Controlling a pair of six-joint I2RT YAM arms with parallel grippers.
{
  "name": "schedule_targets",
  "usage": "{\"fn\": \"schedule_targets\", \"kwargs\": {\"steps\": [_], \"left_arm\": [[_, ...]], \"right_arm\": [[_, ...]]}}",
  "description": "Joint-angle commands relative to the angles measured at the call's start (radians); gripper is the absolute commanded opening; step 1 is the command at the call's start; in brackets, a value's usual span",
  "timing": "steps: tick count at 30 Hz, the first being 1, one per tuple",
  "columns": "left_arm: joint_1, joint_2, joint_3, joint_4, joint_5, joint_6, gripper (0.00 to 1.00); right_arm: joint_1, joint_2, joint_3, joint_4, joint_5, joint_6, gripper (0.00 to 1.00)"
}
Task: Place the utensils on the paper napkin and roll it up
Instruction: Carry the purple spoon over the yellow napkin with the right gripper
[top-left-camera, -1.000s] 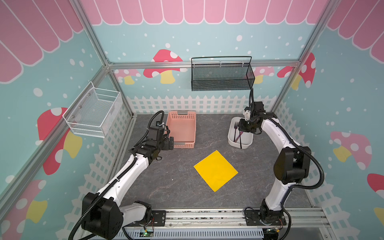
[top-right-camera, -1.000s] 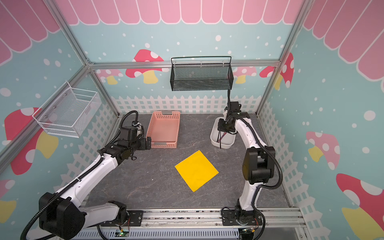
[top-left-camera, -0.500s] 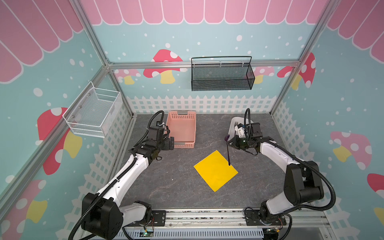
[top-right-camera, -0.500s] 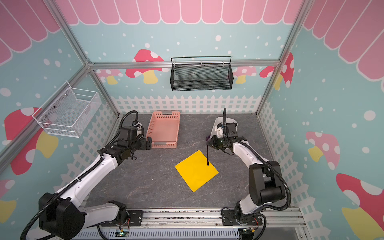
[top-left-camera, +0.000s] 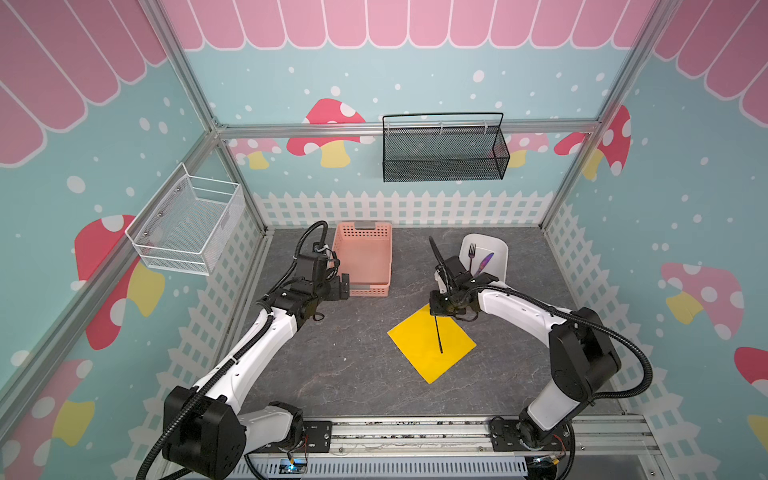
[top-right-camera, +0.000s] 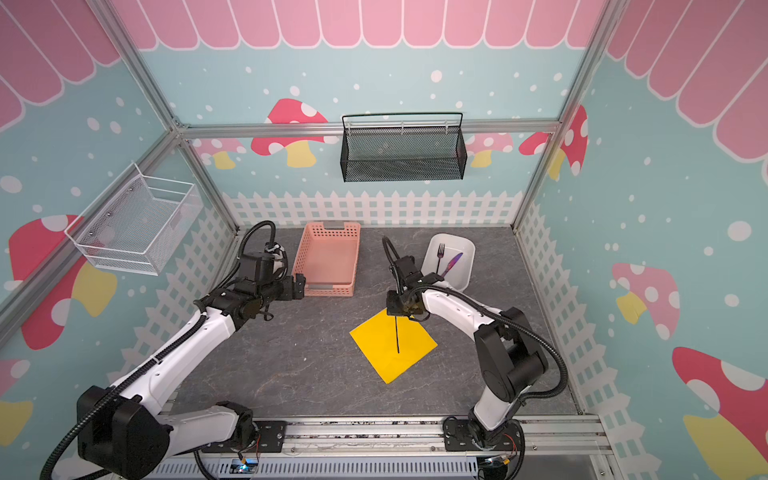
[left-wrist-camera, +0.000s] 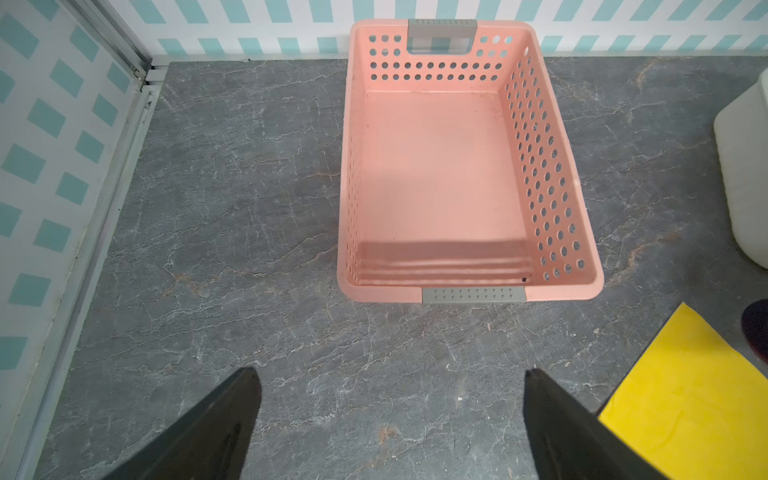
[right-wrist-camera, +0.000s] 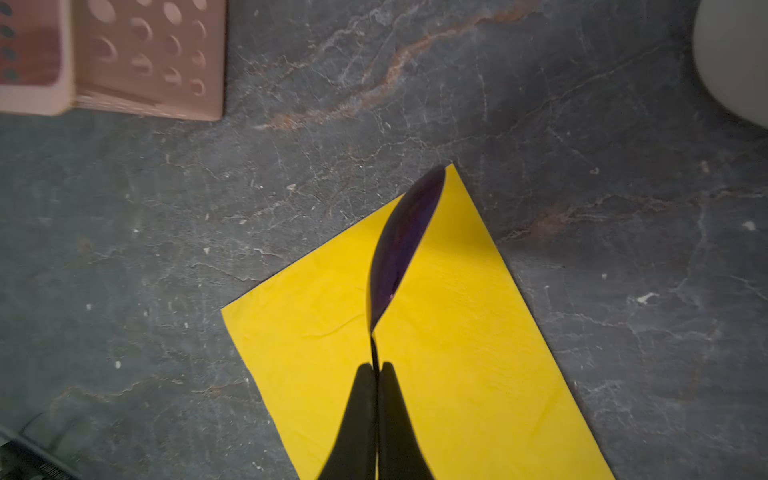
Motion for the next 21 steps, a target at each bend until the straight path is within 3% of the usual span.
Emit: {"fn": "schedule_targets", "kwargs": {"steps": [1,14,21], "left_arm": [[-0.002,-0.030,0.018,-0.003,0.025,-0.015,1.00],[-0.002,-0.059,0.009,0.000,0.050,-0.035,1.00],[-0.002,-0.062,0.007,0.003,0.066,-0.044,1.00]], "right_arm": [[0.056,0.050,0.046,-0.107,0.143,0.065,0.00],[0.199,0.232,0.201,-0.319,0.359,0.156,0.00],[0.226,0.305,0.268,-0.412,0.440,0.187,0.00]]}}
